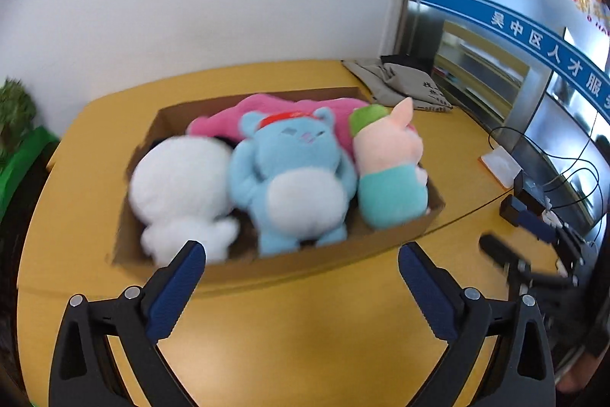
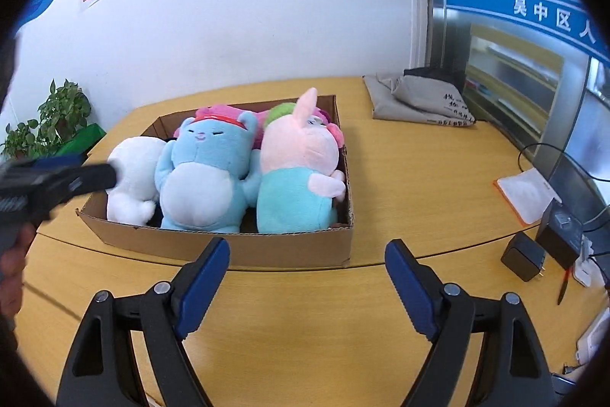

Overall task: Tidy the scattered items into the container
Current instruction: 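Move both open grippers toward the clear phone case on the table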

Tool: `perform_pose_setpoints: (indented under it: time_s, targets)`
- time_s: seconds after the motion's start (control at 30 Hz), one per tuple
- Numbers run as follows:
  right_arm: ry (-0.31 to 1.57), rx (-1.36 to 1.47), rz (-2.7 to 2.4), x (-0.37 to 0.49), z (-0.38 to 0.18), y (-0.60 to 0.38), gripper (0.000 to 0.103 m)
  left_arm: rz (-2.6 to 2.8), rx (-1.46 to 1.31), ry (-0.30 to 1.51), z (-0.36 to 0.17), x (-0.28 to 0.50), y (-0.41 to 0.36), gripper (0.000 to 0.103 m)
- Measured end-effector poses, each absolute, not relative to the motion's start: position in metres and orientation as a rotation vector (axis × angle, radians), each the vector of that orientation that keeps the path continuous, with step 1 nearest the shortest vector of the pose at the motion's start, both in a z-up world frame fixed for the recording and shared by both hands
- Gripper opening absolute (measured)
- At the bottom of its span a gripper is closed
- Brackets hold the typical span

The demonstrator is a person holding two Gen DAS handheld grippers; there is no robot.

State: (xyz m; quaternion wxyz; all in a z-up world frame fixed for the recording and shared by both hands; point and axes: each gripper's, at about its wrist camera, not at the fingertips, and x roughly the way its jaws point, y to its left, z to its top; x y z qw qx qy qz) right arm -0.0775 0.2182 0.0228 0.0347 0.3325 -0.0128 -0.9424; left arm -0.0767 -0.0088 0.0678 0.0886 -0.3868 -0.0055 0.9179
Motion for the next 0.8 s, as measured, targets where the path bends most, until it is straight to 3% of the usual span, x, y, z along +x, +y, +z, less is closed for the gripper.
perform_pose_setpoints:
  time_s: [0.3,0.8]
  targets:
    - [0.003,0.968,-2.888,-0.044,0.036,0.193,0.084,2.814,-1.158,-0.119,0.054,0.002,-0.059,0.103]
    - [0.032,1.010,-2.877,-0.041,0.031,0.186,0.084,2.797,-1.149,-0.147,0.046,0.008,-0.047,0.103]
